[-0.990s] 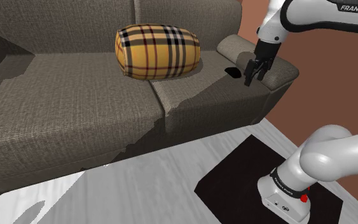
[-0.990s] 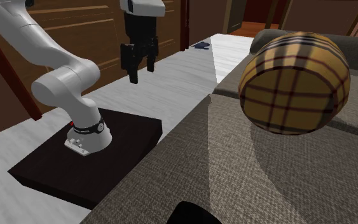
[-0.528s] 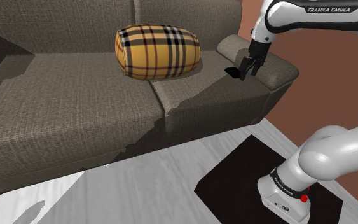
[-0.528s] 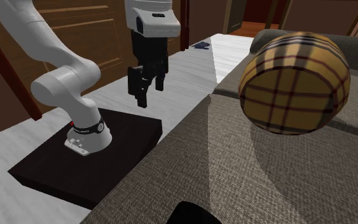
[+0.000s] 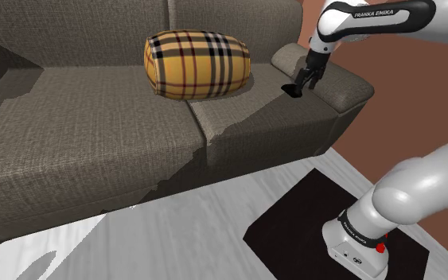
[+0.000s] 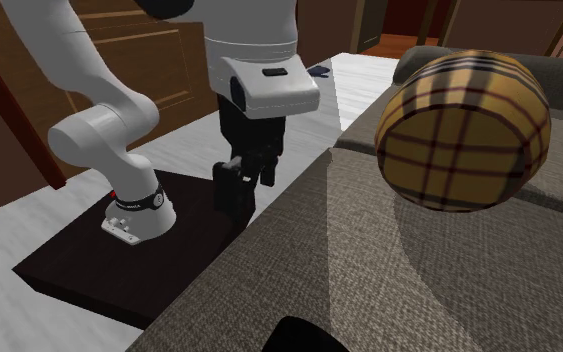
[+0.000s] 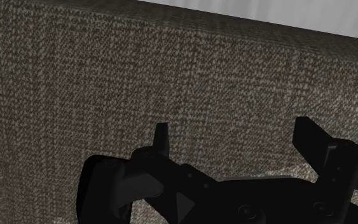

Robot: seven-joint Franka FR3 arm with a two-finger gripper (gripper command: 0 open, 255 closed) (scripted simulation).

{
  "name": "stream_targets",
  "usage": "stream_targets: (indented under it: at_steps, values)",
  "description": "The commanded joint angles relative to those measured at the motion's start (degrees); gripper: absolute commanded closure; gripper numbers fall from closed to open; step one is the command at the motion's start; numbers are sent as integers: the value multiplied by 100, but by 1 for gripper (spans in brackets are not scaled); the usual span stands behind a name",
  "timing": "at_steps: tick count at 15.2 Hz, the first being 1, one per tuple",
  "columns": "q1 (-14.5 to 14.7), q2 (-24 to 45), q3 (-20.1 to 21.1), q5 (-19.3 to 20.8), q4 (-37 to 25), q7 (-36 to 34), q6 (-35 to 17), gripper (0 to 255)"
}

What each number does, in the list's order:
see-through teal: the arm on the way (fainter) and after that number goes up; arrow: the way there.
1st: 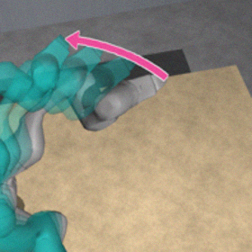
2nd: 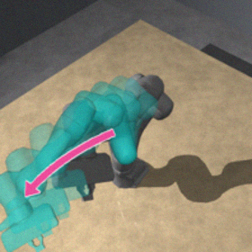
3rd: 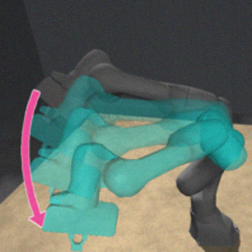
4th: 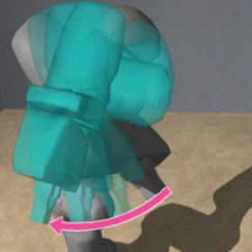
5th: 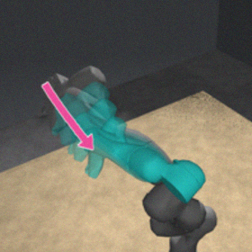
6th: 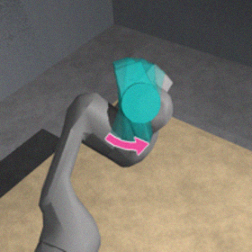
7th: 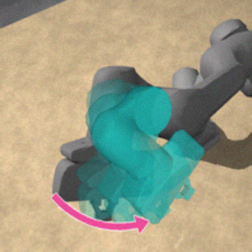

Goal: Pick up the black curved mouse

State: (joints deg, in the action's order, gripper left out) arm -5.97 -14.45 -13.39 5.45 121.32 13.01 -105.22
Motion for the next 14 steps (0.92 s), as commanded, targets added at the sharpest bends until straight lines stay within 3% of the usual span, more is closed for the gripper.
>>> stream_targets:
  at_steps: [1,13,14]
  values:
    - [-46,439,-152,-75,-308,238,-173,0]
    - [-624,2967,-622,-997,-2713,1564,-384,0]
    - [-627,2979,-615,-1001,-2653,1566,-456,0]
